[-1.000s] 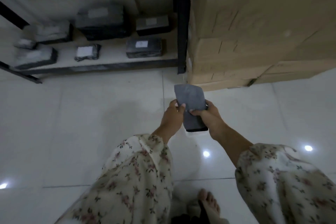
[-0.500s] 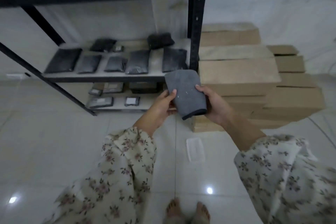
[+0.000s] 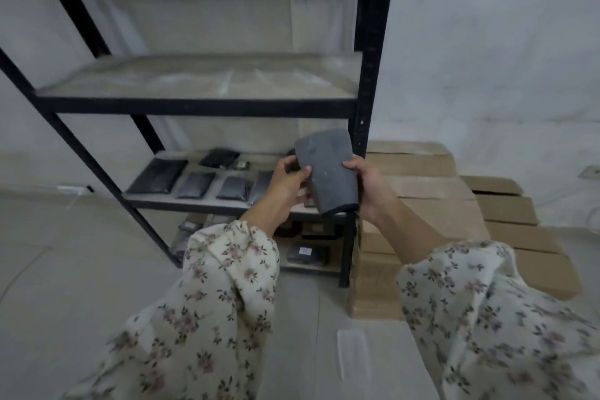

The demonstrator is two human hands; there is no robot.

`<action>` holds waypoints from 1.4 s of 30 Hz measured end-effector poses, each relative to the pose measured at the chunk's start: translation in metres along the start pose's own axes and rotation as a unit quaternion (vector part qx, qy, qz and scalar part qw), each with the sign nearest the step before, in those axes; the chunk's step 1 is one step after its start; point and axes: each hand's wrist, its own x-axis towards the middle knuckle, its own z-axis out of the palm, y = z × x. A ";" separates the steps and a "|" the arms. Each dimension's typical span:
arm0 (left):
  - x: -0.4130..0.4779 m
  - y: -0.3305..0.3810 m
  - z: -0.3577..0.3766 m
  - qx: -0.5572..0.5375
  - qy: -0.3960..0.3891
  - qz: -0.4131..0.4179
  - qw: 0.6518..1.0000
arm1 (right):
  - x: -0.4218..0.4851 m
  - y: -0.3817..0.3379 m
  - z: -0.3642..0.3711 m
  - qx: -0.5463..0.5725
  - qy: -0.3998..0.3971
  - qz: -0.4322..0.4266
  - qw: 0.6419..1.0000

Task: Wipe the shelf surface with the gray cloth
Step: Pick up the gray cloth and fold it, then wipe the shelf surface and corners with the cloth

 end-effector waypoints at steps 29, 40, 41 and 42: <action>0.289 0.139 -0.076 0.665 -0.102 0.353 0.650 | 0.203 -0.140 0.109 -0.771 0.416 -0.140 0.462; 0.295 0.134 -0.073 0.662 -0.094 0.347 0.658 | 0.230 -0.116 0.125 -0.779 0.341 -0.169 0.499; 0.295 0.134 -0.074 0.660 -0.092 0.351 0.658 | 0.228 -0.115 0.131 -0.778 0.309 -0.198 0.509; 0.295 0.134 -0.074 0.660 -0.091 0.355 0.656 | 0.227 -0.120 0.130 -0.778 0.294 -0.212 0.514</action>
